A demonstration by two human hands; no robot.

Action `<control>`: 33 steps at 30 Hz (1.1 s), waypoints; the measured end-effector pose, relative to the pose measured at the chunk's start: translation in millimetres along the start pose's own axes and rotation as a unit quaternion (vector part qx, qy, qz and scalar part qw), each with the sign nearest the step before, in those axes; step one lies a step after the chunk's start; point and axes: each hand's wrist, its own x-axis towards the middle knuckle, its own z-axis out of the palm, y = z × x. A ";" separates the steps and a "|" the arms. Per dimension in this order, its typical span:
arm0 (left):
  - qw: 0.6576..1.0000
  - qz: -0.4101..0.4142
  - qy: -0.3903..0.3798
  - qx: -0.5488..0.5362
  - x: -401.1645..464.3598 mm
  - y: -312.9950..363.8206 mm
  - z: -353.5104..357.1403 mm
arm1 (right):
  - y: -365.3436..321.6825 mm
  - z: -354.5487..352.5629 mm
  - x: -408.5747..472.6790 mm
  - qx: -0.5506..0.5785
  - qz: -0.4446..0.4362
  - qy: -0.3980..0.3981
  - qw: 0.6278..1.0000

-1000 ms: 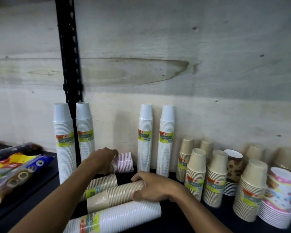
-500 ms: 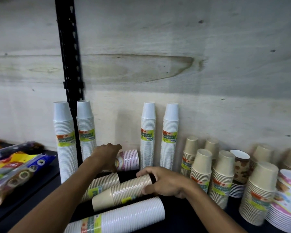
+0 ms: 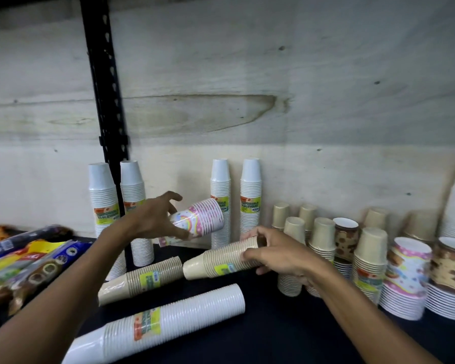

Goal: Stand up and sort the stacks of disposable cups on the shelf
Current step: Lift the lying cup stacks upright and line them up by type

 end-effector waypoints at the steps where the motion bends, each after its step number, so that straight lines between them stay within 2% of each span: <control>1: 0.999 -0.001 0.007 -0.036 -4.4 1.5 -3.0 | -1.0 -4.9 -8.3 0.009 0.001 0.008 1.000; 6: 0.974 -0.010 0.041 -0.221 -20.5 15.4 -11.9 | 8.6 -34.4 -52.4 0.129 0.030 0.010 0.991; 9: 0.965 0.001 0.025 -0.262 -24.7 29.5 -9.6 | 26.5 -47.8 -76.8 0.237 0.067 -0.019 0.969; 12: 0.966 0.032 0.014 -0.255 -22.7 46.2 0.3 | 51.0 -54.1 -95.8 0.321 0.095 -0.040 0.941; 16: 0.984 0.087 0.013 -0.157 -19.2 74.2 20.8 | 83.8 -57.2 -112.8 0.402 0.106 -0.081 0.906; 20: 0.981 0.163 0.028 -0.101 -15.1 100.2 43.4 | 105.2 -57.3 -128.1 0.461 0.085 -0.058 0.882; 27: 0.981 0.193 0.004 -0.031 -5.1 122.5 77.0 | 123.7 -74.9 -139.6 0.385 -0.009 -0.019 0.923; 33: 0.982 0.184 0.012 -0.027 -3.1 123.7 92.7 | 130.6 -77.0 -138.4 0.236 0.015 0.007 0.972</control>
